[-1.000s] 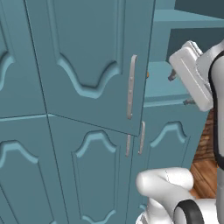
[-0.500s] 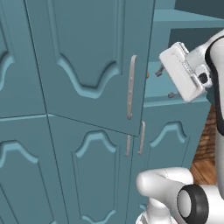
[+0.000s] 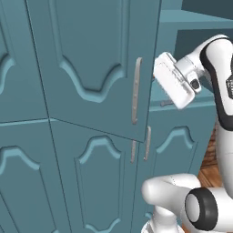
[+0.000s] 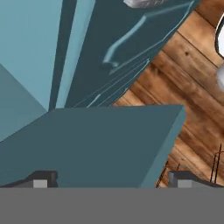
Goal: Retrieve the bowl from the cabinet, then place the raw meat into the bowl to avoid contamination.
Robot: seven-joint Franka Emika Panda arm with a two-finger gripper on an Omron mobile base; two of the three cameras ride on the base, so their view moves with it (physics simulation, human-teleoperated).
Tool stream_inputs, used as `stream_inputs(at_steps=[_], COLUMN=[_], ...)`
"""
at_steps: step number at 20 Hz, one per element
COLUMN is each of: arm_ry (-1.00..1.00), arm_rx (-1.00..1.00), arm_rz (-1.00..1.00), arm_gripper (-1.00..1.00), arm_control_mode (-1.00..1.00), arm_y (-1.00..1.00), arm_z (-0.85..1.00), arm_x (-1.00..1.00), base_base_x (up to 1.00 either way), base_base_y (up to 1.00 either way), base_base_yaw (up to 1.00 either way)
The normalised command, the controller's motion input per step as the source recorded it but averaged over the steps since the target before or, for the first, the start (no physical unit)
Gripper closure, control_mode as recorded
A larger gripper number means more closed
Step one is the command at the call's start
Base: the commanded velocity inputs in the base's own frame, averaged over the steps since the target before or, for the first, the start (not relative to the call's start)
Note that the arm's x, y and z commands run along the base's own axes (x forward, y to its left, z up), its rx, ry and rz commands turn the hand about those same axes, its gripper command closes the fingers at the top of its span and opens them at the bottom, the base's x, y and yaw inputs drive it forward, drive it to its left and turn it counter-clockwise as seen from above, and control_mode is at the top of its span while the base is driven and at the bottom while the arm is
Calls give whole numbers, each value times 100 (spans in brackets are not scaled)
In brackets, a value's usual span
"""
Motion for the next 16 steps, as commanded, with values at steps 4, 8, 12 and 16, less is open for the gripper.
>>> stream_inputs(at_steps=[4, 8, 12, 16], arm_ry=[7, 5, 1, -2], arm_rx=[5, 6, 3, 0], arm_rz=[24, 24, 22, 15], arm_gripper=[-100, -100, -100, -100], arm_control_mode=[-100, -100, -100, -100], arm_y=[52, 58, 72, 97], arm_z=[-14, -4, -1, -7], arm_x=[-2, -16, -47, -70], base_base_x=[0, 0, 0, 0], base_base_y=[0, 0, 0, 0], base_base_yaw=[0, 0, 0, 0])
